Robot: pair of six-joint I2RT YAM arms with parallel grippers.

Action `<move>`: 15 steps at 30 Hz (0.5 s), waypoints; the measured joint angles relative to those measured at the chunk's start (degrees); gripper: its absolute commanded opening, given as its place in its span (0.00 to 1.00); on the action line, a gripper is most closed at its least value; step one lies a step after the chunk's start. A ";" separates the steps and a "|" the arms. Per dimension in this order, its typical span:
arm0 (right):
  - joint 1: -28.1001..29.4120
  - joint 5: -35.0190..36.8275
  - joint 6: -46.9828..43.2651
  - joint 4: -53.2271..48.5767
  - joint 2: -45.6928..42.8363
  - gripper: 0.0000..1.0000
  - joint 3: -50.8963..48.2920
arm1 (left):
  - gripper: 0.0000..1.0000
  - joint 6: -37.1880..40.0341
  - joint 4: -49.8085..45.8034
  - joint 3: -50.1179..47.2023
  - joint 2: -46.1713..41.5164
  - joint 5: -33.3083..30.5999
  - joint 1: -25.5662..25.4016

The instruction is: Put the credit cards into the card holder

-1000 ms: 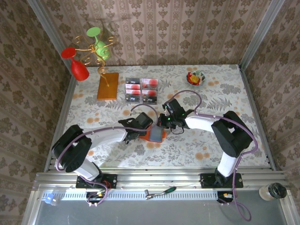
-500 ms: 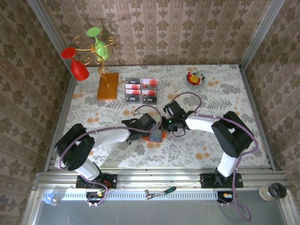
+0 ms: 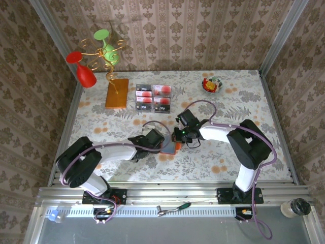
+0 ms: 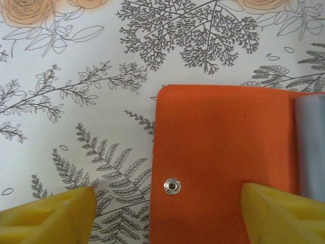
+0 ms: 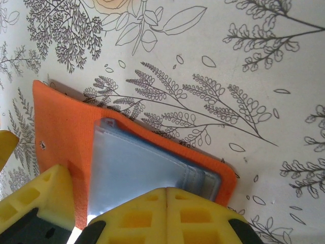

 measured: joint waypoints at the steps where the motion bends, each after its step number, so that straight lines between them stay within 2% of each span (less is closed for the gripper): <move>1: 0.02 0.00 -0.20 -0.17 0.13 0.06 0.15 | 0.78 0.02 0.68 -0.33 -0.11 0.15 0.00; 15: 0.42 -0.22 -0.79 -0.98 1.68 0.04 1.92 | 0.80 1.27 9.77 -4.66 -4.13 2.23 -0.02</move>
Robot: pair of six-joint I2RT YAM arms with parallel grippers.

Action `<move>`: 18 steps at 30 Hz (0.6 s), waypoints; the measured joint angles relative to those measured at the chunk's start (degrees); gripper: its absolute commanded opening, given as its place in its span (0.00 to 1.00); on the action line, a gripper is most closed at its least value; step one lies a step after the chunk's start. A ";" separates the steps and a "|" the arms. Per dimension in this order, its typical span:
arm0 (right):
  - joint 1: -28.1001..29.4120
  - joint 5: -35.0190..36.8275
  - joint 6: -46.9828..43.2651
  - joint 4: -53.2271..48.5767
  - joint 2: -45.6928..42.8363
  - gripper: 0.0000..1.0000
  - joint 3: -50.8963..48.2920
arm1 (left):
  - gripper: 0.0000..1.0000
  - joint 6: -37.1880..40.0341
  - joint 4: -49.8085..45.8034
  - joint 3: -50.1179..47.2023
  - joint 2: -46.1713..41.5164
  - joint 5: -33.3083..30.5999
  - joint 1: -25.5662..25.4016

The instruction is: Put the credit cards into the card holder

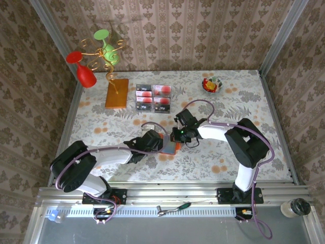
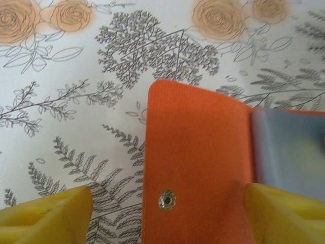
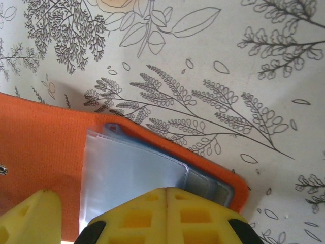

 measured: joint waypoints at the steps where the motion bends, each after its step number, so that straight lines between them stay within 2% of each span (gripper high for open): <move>1: 0.09 -0.02 0.00 -0.02 0.15 0.04 0.15 | 0.80 0.09 0.50 -0.13 -0.07 0.09 0.00; 8: 0.57 -0.20 0.02 0.04 0.83 0.03 0.87 | 0.79 0.90 1.79 -0.44 -0.07 1.11 -0.28; 18: 0.63 -0.20 0.20 0.00 0.85 0.04 1.07 | 0.70 1.27 1.90 -1.29 0.57 1.14 -1.01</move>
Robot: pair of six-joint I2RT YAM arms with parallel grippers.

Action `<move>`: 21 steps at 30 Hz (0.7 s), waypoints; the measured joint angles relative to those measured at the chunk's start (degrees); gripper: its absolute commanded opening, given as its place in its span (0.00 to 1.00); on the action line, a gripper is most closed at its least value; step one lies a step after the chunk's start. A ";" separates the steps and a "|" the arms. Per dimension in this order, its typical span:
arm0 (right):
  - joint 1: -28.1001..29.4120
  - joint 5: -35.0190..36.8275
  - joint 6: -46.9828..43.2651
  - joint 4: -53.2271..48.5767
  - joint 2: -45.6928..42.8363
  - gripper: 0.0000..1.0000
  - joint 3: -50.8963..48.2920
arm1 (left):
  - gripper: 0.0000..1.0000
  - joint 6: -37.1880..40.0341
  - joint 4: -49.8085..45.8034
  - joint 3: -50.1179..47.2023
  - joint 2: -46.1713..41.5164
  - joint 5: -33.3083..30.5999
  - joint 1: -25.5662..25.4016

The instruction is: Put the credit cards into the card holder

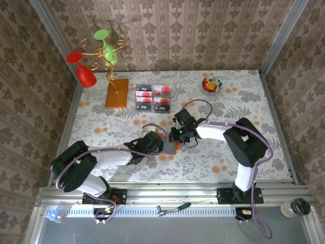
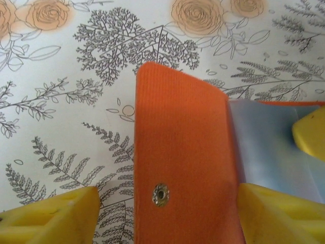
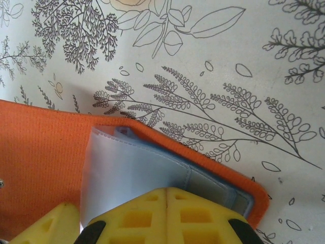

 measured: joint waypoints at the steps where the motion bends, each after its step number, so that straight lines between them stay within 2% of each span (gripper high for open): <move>1: 0.00 -0.02 0.00 0.00 0.00 0.04 0.02 | 0.70 0.02 0.02 0.00 0.33 -0.02 -0.07; 8: 0.00 -0.24 0.07 -0.04 0.00 0.07 0.50 | 0.63 0.02 -0.11 0.07 2.19 -0.37 -0.59; 14: 0.00 -0.63 0.68 -0.02 -0.09 0.27 0.92 | 0.58 0.00 -0.42 0.39 3.30 -1.44 -0.92; 18: -0.02 -1.03 1.29 -0.22 -1.03 0.35 0.92 | 0.57 -0.02 -0.46 0.55 3.76 -2.25 -1.22; 21: -0.09 -1.05 1.42 -0.22 -2.64 0.37 0.90 | 0.57 -0.20 -0.44 0.57 3.91 -2.89 -1.53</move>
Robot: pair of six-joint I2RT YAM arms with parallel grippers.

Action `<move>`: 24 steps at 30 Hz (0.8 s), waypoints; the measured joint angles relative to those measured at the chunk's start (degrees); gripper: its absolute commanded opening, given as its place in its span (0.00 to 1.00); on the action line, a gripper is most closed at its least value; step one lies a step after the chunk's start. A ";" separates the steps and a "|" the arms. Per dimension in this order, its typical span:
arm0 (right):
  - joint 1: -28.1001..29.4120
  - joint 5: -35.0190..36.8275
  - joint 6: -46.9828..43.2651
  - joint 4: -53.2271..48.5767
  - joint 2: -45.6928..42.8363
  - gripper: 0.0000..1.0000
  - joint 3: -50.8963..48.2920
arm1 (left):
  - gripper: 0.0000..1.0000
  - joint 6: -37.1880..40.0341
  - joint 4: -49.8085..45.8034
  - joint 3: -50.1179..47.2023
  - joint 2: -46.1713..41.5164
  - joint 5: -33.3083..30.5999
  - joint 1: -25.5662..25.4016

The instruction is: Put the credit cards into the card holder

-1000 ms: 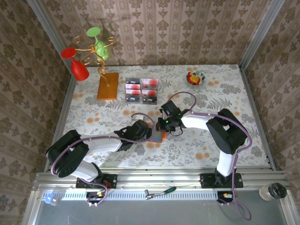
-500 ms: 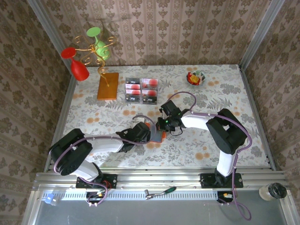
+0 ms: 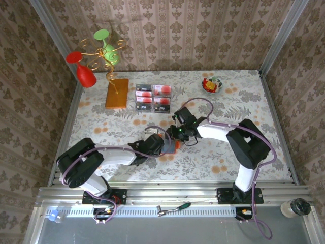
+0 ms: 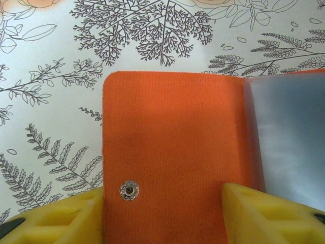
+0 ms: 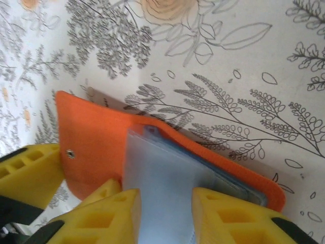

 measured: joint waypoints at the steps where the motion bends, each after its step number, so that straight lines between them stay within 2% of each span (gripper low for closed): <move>1: -0.04 0.02 0.07 0.04 -0.52 0.39 -0.04 | 0.57 -0.04 0.00 0.00 0.00 -0.02 -0.02; 12: -0.24 0.17 0.98 0.44 -2.19 0.43 -1.62 | 0.57 -0.24 -0.02 0.02 0.09 -0.59 -0.28; 16: -0.24 0.17 1.38 0.50 -1.99 0.53 -1.62 | 0.57 -0.24 -0.02 0.02 0.09 -0.63 -0.33; 24: -0.24 0.17 1.62 1.40 -2.01 0.56 -2.71 | 0.56 -0.24 -0.02 0.02 0.11 -0.66 -0.33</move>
